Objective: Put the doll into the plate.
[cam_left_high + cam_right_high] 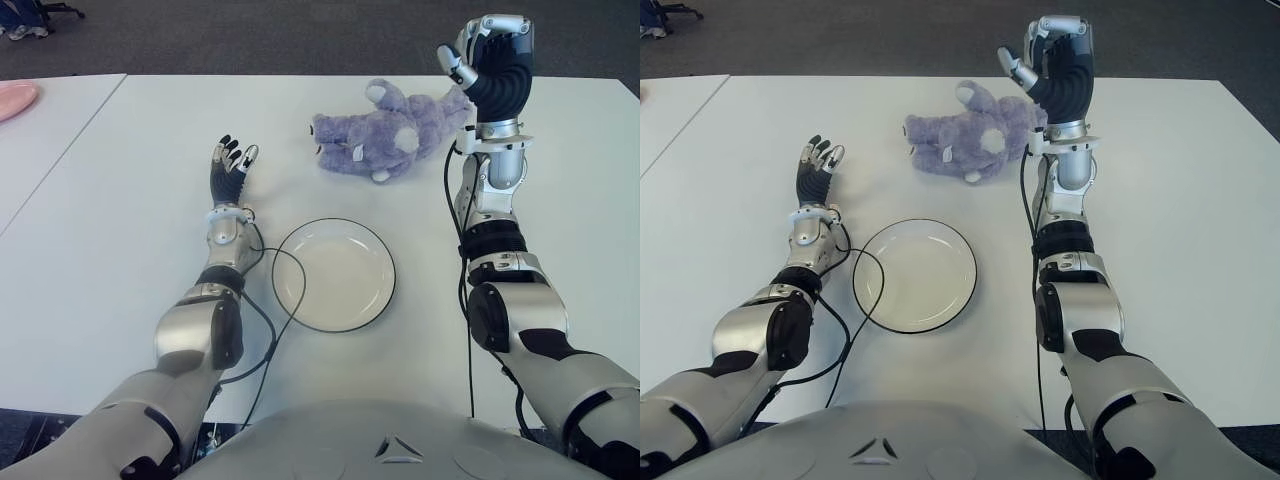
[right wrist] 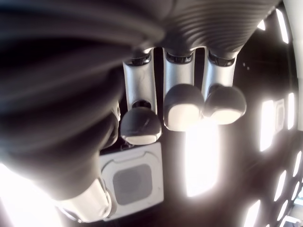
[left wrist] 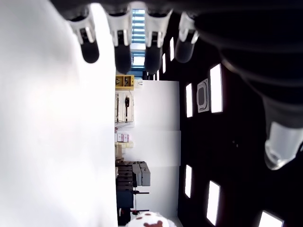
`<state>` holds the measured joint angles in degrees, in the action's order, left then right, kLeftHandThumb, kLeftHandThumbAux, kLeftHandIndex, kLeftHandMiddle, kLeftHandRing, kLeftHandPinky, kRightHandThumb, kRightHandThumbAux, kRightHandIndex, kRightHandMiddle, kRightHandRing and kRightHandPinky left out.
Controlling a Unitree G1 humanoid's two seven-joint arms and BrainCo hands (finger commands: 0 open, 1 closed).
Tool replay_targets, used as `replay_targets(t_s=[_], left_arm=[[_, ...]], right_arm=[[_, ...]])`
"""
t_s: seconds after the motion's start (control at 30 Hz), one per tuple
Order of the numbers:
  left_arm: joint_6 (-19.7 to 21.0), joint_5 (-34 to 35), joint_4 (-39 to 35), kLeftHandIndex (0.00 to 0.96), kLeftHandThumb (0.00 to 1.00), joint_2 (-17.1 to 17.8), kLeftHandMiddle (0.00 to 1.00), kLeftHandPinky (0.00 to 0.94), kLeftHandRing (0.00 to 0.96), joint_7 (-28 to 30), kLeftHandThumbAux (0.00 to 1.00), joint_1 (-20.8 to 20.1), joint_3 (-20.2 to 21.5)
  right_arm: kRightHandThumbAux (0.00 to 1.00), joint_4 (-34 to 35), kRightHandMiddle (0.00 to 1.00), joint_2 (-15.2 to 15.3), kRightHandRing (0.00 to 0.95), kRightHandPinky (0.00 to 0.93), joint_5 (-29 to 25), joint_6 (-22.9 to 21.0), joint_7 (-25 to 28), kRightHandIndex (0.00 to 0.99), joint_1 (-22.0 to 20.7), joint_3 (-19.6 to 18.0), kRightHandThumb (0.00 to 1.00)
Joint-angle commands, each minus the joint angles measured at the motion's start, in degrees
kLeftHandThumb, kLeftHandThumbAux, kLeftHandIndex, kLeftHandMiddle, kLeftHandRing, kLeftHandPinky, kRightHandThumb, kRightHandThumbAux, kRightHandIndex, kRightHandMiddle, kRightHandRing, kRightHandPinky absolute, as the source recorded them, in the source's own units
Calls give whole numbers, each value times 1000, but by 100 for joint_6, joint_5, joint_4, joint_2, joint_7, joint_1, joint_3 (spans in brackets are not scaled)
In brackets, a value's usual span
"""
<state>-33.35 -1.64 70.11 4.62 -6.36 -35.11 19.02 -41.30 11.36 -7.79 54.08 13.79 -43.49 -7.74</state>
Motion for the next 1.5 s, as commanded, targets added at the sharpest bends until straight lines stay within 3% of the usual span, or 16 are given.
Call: replay_targets(t_s=[0.03,0.1,0.13,0.23,0.27,0.4,0.57,0.67,0.9,1.5], left_arm=[[849,55,766,113,0,-523,136,106,123,-2,557,1042,-14],[850,55,767,114,0,-523,135,107,124,-3,556,1042,-13],[854,54,767,114,0,-523,135,107,124,-5,556,1038,-14],[866,51,769,114,0,-523,135,107,124,-5,558,1031,-16],[867,50,769,112,0,-523,135,110,124,-3,559,1031,-17],[869,50,768,106,0,-522,135,113,125,4,561,1030,-18],[868,59,767,87,0,-526,129,107,121,34,557,1024,-12],[874,52,767,73,0,-534,126,104,120,27,553,1014,-21],[894,-1,770,58,0,-529,122,99,116,-26,546,1015,-66],[895,-62,771,35,0,-537,112,107,111,-91,537,1014,-105]], right_arm=[[730,55,698,426,697,680,1155,-80,-189,591,344,313,114],[687,53,510,502,498,497,1341,-108,-222,466,360,378,51],[682,12,484,550,470,472,1450,-68,-239,449,352,417,42],[631,-121,294,783,272,264,1979,137,-329,282,335,603,14],[597,-146,188,857,174,169,2150,187,-362,193,337,663,8],[527,-203,39,984,36,35,2424,235,-473,42,328,802,1],[441,-455,6,1406,5,5,3175,-68,-557,6,593,1221,11],[393,-576,1,1497,1,1,3399,-248,-661,2,541,1382,30],[344,-971,0,1524,0,0,3709,-515,-943,0,279,1682,62],[355,-1899,0,1539,0,0,3957,-450,-1489,0,-108,2215,47]])
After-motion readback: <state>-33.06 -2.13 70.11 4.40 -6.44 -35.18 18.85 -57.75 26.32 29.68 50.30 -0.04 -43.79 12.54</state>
